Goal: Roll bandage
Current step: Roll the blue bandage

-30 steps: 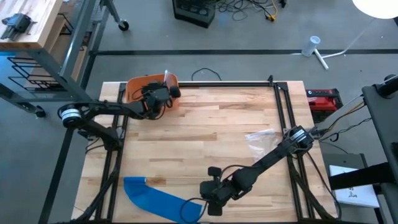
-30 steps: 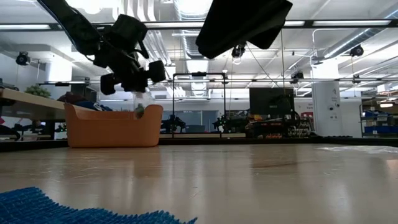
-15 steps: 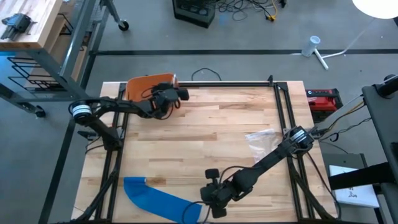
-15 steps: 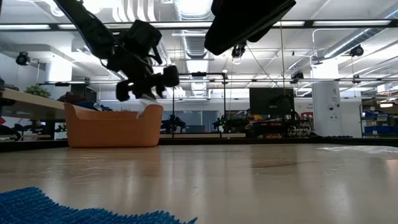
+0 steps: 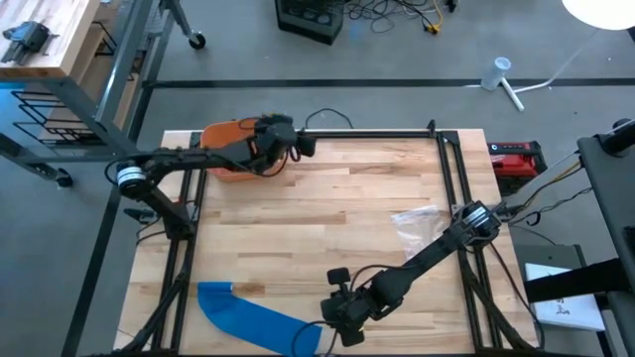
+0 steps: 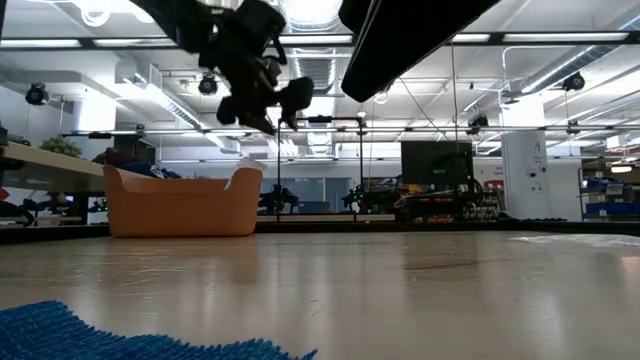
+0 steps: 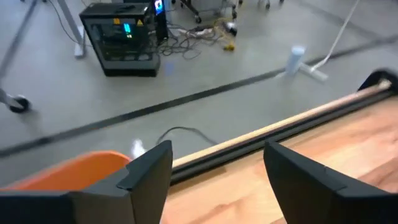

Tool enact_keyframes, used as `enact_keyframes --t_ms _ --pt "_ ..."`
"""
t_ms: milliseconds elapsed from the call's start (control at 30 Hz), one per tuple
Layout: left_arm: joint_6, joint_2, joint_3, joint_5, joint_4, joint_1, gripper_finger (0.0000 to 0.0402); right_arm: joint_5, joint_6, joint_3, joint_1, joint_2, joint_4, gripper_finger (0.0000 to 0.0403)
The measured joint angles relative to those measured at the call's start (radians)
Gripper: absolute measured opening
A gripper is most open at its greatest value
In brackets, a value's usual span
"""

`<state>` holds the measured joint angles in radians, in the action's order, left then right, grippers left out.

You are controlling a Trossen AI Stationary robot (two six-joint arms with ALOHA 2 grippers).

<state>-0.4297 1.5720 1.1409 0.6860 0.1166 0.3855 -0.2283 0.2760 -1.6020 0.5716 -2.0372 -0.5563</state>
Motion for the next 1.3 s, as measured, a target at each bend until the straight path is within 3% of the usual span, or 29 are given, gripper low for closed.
enact_keyframes --t_ms 233,400,533,600,767,900,1133,1300 --pt "0.112 -0.003 0.271 0.011 0.419 0.002 0.0251 -0.062 -0.006 0.000 -0.001 0.000 0.000 0.0034" --pt "0.075 -0.004 0.432 -0.004 0.623 -0.003 0.0252 -0.146 -0.014 0.007 -0.007 -0.001 0.001 0.0030" --pt "0.124 -0.004 0.504 -0.155 0.738 -0.004 0.0252 -0.148 -0.014 0.023 -0.011 -0.001 0.013 0.0026" --pt "0.123 -0.010 0.515 -0.175 0.826 -0.010 0.0250 -0.147 -0.014 0.040 -0.011 -0.001 0.023 0.0024" --pt "0.083 -0.041 0.484 -0.175 1.060 -0.067 0.0234 -0.146 0.000 0.096 -0.013 -0.002 0.089 0.0027" --pt "-0.049 -0.072 0.401 -0.220 1.177 -0.164 0.0215 -0.147 -0.076 0.131 -0.016 -0.002 0.145 0.0033" --pt "-0.411 -0.145 0.220 -0.534 1.252 -0.400 0.0191 -0.147 -0.236 0.132 -0.034 -0.002 0.157 0.0041" --pt "-0.689 -0.173 0.076 -0.670 1.236 -0.641 0.0183 -0.138 -0.294 0.132 -0.047 -0.002 0.160 0.0046"
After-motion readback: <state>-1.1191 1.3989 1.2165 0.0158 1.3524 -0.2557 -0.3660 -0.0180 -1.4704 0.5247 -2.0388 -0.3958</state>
